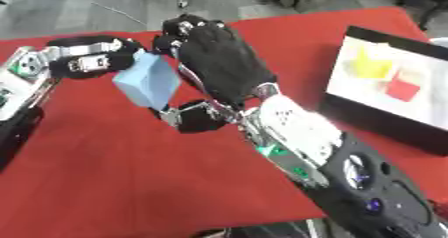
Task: Pick up the objects with one hand, pass them to the other hand, and then place them into the box on the other side of the table.
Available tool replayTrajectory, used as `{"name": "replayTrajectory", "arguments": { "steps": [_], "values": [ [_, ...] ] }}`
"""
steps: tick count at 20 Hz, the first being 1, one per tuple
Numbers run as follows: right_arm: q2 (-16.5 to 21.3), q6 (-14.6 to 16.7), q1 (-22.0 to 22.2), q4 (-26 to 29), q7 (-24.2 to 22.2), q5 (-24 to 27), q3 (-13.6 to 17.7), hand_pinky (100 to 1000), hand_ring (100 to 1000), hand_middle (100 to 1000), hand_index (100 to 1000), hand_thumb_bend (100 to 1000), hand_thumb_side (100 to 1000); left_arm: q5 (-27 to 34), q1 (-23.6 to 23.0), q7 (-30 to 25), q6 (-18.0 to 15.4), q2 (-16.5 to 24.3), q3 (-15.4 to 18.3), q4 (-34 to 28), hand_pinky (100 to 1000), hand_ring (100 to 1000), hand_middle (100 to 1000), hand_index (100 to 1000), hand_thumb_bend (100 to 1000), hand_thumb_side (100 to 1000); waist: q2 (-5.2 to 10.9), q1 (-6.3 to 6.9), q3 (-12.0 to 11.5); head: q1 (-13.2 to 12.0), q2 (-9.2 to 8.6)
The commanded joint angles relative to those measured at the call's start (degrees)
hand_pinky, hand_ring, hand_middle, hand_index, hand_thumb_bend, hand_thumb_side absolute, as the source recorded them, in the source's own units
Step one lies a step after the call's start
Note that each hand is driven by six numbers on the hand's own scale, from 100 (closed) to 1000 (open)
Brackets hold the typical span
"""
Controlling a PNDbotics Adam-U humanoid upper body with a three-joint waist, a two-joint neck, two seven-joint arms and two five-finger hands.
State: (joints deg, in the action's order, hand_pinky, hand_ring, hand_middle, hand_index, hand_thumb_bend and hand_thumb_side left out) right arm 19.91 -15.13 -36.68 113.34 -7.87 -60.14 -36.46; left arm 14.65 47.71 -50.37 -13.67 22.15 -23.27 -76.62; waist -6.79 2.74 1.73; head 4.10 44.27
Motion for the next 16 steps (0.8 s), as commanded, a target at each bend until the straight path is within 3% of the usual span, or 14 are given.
{"name": "replayTrajectory", "arguments": {
  "steps": [1,10,16],
  "values": [
    [0.3,-1.38,-0.38,1.25,0.0,0.76,0.15,483,726,537,333,341,284,0.92,0.67,-1.6,-1.63,0.67,-0.08,-1.39,822,538,513,693,116,995,0.56,-0.14,-0.14,0.49,-0.15],
    [0.86,-4.13,0.45,1.25,-1.13,1.65,-0.6,472,722,531,324,342,275,2.66,0.54,-1.6,-0.24,1.07,0.92,-2.32,832,556,533,713,138,1000,0.45,-0.33,-0.31,1.09,-0.15],
    [1.28,-5.17,0.91,1.25,-1.57,1.91,-0.49,465,721,530,321,341,271,6.21,1.0,-1.6,0.17,3.74,8.53,-1.6,833,564,541,720,140,977,0.69,-0.29,-0.33,1.78,-0.15]
  ]
}}
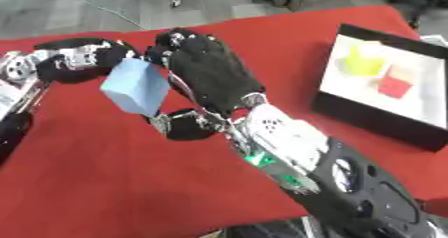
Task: Pick up the objects with one hand, pass them to the other hand, and then place them into the box on the other side of the table.
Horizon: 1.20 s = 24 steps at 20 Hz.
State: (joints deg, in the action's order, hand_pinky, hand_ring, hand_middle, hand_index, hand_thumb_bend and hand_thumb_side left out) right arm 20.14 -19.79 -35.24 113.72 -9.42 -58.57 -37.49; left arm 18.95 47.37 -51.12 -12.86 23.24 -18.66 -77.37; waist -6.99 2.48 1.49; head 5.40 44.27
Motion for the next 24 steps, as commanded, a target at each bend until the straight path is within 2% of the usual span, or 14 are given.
{"name": "replayTrajectory", "arguments": {
  "steps": [1,8,12,15,17,20,21,22,24],
  "values": [
    [1.15,-0.8,-0.41,0.87,0.03,0.36,0.64,459,719,527,320,341,270,2.9,1.44,-0.85,-0.53,3.37,5.66,-0.73,834,566,543,722,137,967,0.93,0.02,-0.09,0.83,-0.15],
    [2.59,-3.42,0.66,0.87,1.89,-0.46,3.01,453,718,528,316,340,273,10.23,1.62,-0.85,0.35,9.22,16.75,-0.35,831,576,552,729,101,872,1.14,0.26,-0.2,4.44,-0.15],
    [3.85,-5.24,2.16,0.87,5.33,-1.54,6.6,435,712,520,314,344,277,11.93,-0.44,-0.06,0.44,12.31,22.17,0.39,831,579,554,731,100,845,1.39,0.13,-0.27,5.07,-0.15],
    [6.31,-8.03,4.45,0.87,9.35,-1.75,10.62,430,709,520,313,345,277,11.93,-3.33,2.21,0.62,14.35,25.08,-0.11,829,578,553,728,100,834,1.54,-0.03,-0.23,6.6,-0.15],
    [9.28,-11.9,6.78,0.87,12.02,-1.67,14.39,412,698,513,312,351,275,12.11,-6.07,3.95,0.33,15.56,27.03,-1.62,828,577,552,727,100,822,1.59,-0.19,-0.17,8.53,-0.15],
    [13.98,-21.21,9.93,-0.76,16.36,0.06,20.46,380,683,501,312,364,274,12.84,-11.29,6.69,-0.16,16.46,30.09,-5.53,826,577,551,726,100,809,1.59,-0.37,-0.38,10.91,-0.15],
    [15.17,-25.12,10.58,-3.08,18.34,1.23,22.58,353,667,493,316,286,152,13.0,-13.29,7.5,-0.28,16.53,31.15,-7.07,827,577,552,727,100,808,1.58,-0.38,-0.56,11.55,-0.15],
    [16.02,-28.44,10.85,-6.01,20.94,3.02,24.48,324,653,486,331,381,273,13.03,-15.22,8.2,-0.37,16.39,32.22,-8.62,826,577,552,727,100,805,1.59,-0.34,-0.85,12.15,-0.15],
    [17.37,-31.25,10.89,-15.44,27.27,9.23,29.27,314,658,491,434,438,314,13.01,-18.87,9.7,-0.34,15.87,34.46,-11.32,826,577,550,727,100,798,1.57,-0.19,-1.43,13.08,-0.15]
  ]
}}
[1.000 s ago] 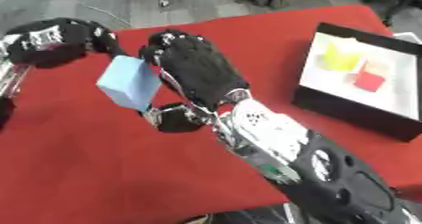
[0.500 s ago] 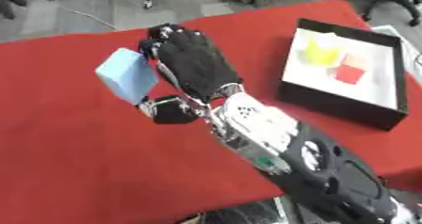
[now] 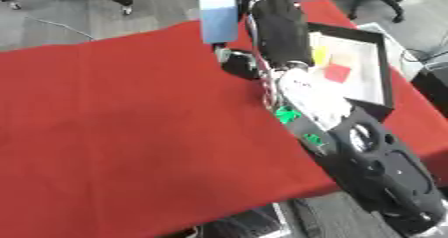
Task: Pick up the objects with one hand, pass them to the other hand, and then place them into the box on the other side of the table.
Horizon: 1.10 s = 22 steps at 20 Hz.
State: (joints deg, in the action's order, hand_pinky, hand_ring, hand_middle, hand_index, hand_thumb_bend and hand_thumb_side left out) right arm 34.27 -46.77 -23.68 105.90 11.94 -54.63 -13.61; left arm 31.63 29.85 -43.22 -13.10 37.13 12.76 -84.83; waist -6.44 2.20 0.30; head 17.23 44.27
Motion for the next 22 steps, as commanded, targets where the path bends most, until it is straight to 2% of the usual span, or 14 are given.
{"name": "replayTrajectory", "arguments": {
  "steps": [1,2,4,5,6,8,11,12,14,17,19,22],
  "values": [
    [4.03,-4.74,-0.97,-13.64,8.67,9.3,7.23,322,675,512,503,488,338,0.19,-2.99,2.63,-0.03,1.58,4.15,-5.05,826,577,549,726,100,796,1.0,0.16,-0.64,1.86,-0.15],
    [5.0,-4.98,-1.47,-19.88,10.46,13.8,8.09,374,724,573,645,556,383,-0.01,-4.41,3.43,0.17,0.97,5.15,-6.21,827,576,548,725,100,795,0.96,0.19,-1.13,2.59,-0.15],
    [6.94,-5.15,-2.62,-30.83,10.6,22.37,8.17,514,784,671,815,635,424,-0.42,-6.55,4.78,1.31,-0.82,6.76,-8.2,830,576,548,724,104,794,0.8,0.25,-2.22,4.03,-0.15],
    [7.76,-5.18,-3.19,-35.13,10.04,25.52,8.01,580,802,709,875,743,499,-0.63,-7.22,5.2,2.11,-1.81,7.37,-9.25,830,576,547,724,111,796,0.72,0.25,-2.74,4.64,-0.15],
    [8.51,-5.19,-3.52,-38.43,9.41,27.65,7.9,640,814,735,919,810,534,-0.86,-7.82,5.47,2.9,-2.83,7.92,-10.29,832,576,548,725,116,796,0.61,0.23,-3.19,5.14,-0.15],
    [9.92,-5.2,-3.76,-42.01,9.3,28.74,8.35,623,812,738,939,832,539,-1.49,-9.03,5.87,4.27,-4.43,8.93,-12.17,833,577,548,726,120,799,0.48,0.15,-3.64,5.59,-0.15],
    [11.09,-5.2,-3.15,-42.0,10.39,27.09,9.55,603,810,733,940,835,542,-2.38,-10.29,6.21,5.75,-5.82,9.88,-14.15,833,576,547,725,124,800,0.46,0.02,-3.7,5.81,-0.15],
    [11.75,-5.2,-2.63,-40.14,11.45,25.68,10.22,541,806,718,941,827,564,-2.65,-10.79,6.4,6.26,-6.26,10.26,-14.5,835,575,546,724,134,804,0.43,-0.12,-3.59,5.64,-0.15],
    [12.62,-5.2,-0.79,-34.01,13.18,21.72,11.39,541,812,728,944,815,580,-3.21,-11.52,6.63,7.17,-7.01,10.87,-15.21,836,575,546,724,136,807,0.45,-0.31,-3.4,4.59,-0.15],
    [12.37,-5.2,1.9,-20.09,12.28,12.03,11.75,569,820,742,951,782,592,-4.24,-12.02,6.74,8.16,-8.18,11.36,-15.78,837,576,546,724,139,807,0.55,-0.37,-2.99,-0.34,-0.15],
    [11.09,-4.79,3.42,-10.41,8.29,3.12,11.64,603,831,759,948,704,551,-5.03,-12.13,6.97,8.4,-9.1,11.8,-16.06,837,578,548,724,137,802,0.63,-0.38,-2.74,-4.08,-0.15],
    [6.73,-0.44,5.24,3.49,-0.08,-12.79,12.74,609,827,761,941,613,495,-7.62,-12.7,7.72,7.78,-10.66,12.7,-16.28,837,580,549,724,133,805,0.74,-0.42,-1.98,-9.55,-0.15]
  ]
}}
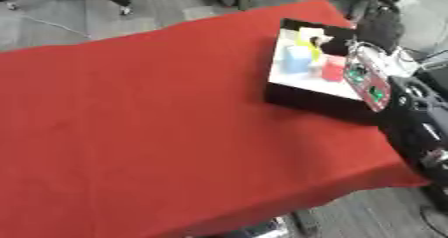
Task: Pick up the objects with one hand, pass them to the other hand, and then place them into the box on the other side of the table.
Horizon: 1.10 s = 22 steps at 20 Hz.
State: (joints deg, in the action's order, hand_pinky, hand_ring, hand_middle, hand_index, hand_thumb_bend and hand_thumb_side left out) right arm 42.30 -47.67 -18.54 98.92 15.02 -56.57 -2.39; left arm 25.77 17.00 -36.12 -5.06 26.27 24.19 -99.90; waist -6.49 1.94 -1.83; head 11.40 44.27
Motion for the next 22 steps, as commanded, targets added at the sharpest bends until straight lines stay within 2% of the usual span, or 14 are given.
{"name": "replayTrajectory", "arguments": {
  "steps": [1,4,7,12,17,19,22],
  "values": [
    [-2.89,2.06,0.3,13.12,-5.66,-15.45,1.94,609,825,760,937,581,498,-2.66,-0.02,0.87,-0.6,-0.25,1.43,-1.18,837,582,550,723,134,805,0.83,-0.19,0.34,-5.03,-0.15],
    [-8.67,6.42,-0.12,15.37,-6.86,-24.37,1.92,594,815,747,927,552,497,-4.87,-0.62,1.85,-1.57,-2.06,1.98,-0.84,840,583,551,722,151,809,0.95,-0.46,0.8,-8.83,-0.15],
    [-14.3,7.83,0.39,15.63,-2.22,-25.76,0.65,565,799,726,912,526,496,-5.82,-1.3,2.48,-1.21,-4.47,2.45,-1.03,845,588,554,721,166,813,0.83,-0.87,1.4,-11.48,-0.15],
    [-22.78,8.72,2.68,15.67,9.25,-20.7,-2.4,513,777,689,893,516,483,-6.65,-2.88,4.94,0.52,-9.05,2.95,-3.05,866,615,573,731,184,812,0.58,-1.19,1.92,-13.31,-0.15],
    [-28.43,9.92,5.44,15.67,21.1,-13.69,-5.1,482,755,657,873,506,470,-8.03,-3.53,5.89,2.69,-13.29,2.33,-5.71,869,617,578,727,178,829,0.4,-1.31,1.9,-12.34,-0.15],
    [-28.84,10.09,6.49,15.67,23.18,-11.44,-6.2,473,754,653,872,507,471,-8.36,-3.86,6.11,3.54,-14.38,2.11,-6.57,871,619,581,727,175,828,0.39,-1.34,1.89,-11.86,-0.15],
    [-28.97,10.2,7.04,15.67,23.83,-9.75,-7.18,467,752,649,871,503,472,-8.68,-4.4,6.69,3.63,-14.75,2.0,-7.16,875,628,590,728,165,832,0.53,-1.28,1.83,-11.6,-0.15]
  ]
}}
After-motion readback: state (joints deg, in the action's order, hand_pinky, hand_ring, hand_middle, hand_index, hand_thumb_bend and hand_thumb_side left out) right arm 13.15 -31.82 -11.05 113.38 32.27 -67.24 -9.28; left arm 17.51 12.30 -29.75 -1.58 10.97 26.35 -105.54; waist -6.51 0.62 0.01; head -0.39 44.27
